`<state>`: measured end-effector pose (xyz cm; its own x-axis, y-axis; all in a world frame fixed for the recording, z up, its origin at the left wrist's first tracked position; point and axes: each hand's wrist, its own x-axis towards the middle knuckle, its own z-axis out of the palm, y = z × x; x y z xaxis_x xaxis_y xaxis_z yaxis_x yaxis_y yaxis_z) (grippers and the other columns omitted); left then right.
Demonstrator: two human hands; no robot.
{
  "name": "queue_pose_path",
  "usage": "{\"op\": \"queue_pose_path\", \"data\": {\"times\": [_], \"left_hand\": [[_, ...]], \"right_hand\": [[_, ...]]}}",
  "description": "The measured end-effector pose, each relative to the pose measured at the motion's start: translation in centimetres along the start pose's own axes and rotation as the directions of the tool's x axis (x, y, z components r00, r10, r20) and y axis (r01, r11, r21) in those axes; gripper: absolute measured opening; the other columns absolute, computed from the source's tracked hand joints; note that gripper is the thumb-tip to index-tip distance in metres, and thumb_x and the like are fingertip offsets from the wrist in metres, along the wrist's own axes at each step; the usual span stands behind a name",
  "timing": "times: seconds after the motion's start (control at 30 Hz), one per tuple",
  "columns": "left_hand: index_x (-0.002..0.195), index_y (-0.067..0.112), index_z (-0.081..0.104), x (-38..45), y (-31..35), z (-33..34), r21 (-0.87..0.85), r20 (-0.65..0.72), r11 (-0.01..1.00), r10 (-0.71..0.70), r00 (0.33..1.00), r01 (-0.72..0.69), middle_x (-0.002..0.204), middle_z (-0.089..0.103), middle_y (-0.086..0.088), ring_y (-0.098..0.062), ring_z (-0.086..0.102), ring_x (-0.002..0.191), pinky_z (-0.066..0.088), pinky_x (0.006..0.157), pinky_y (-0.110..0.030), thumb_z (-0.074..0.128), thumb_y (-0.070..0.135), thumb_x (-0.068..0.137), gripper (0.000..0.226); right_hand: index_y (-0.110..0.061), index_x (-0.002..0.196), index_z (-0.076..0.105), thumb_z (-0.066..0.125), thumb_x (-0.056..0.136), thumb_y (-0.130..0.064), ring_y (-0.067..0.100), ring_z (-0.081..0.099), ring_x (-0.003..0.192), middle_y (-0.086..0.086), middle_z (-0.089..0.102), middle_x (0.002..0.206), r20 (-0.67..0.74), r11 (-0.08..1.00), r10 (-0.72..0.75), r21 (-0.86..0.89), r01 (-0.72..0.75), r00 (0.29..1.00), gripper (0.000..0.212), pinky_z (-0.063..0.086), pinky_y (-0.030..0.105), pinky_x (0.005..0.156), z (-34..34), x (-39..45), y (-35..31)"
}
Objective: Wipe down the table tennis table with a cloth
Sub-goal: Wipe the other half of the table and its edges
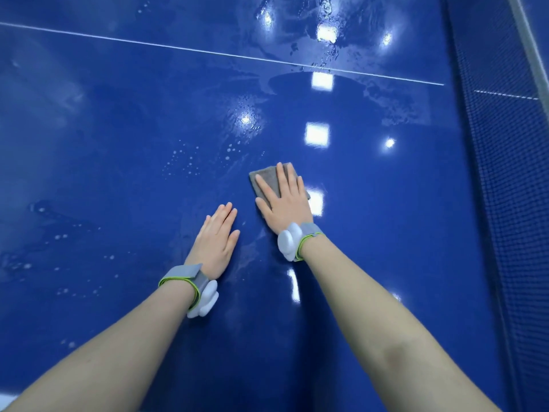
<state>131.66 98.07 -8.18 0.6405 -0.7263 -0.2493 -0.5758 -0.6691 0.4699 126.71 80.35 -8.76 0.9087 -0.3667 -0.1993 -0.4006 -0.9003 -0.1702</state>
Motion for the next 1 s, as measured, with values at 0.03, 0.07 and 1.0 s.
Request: {"op": "queue_pose_path", "data": {"times": [0.03, 0.07, 1.0], "left_hand": [[0.147, 0.011, 0.015, -0.1, 0.1, 0.1, -0.007, 0.004, 1.000, -0.015, 1.000, 0.015, 0.156, 0.007, 0.002, -0.009, -0.002, 0.143, -0.012, 0.110, -0.017, 0.028, 0.023, 0.101, 0.049], [0.147, 0.010, 0.016, -0.1, 0.3, 0.2, -0.013, 0.009, 1.000, -0.029, 1.000, 0.029, 0.156, 0.007, 0.001, -0.010, -0.001, 0.144, -0.011, 0.111, -0.019, 0.028, 0.023, 0.101, 0.049], [0.148, 0.013, 0.013, -7.6, -6.5, -2.2, 0.081, 0.137, 0.985, 0.139, 0.981, -0.151, 0.156, 0.004, 0.004, -0.007, -0.003, 0.143, -0.012, 0.111, -0.017, 0.025, 0.024, 0.102, 0.048]], "right_hand": [[-0.033, 0.151, 0.007, 0.018, 0.101, -0.045, 0.029, -0.015, 0.145, 0.012, -0.010, 0.159, 0.008, 1.000, -0.025, -0.001, 0.025, 1.000, 0.053, -0.007, 0.043, 0.116, 0.5, -0.6, -1.2], [-0.033, 0.151, 0.008, 0.013, 0.099, -0.046, 0.030, -0.014, 0.145, 0.012, -0.009, 0.159, 0.022, 0.998, -0.058, 0.007, 0.058, 0.998, 0.054, -0.007, 0.044, 0.116, 0.9, -1.3, -2.3], [-0.034, 0.151, 0.012, -0.008, 0.088, -0.047, 0.026, -0.012, 0.146, 0.010, -0.006, 0.159, 0.019, 0.969, 0.212, 0.124, -0.213, 0.977, 0.067, -0.007, 0.041, 0.116, 3.6, -9.9, -8.1]]}}
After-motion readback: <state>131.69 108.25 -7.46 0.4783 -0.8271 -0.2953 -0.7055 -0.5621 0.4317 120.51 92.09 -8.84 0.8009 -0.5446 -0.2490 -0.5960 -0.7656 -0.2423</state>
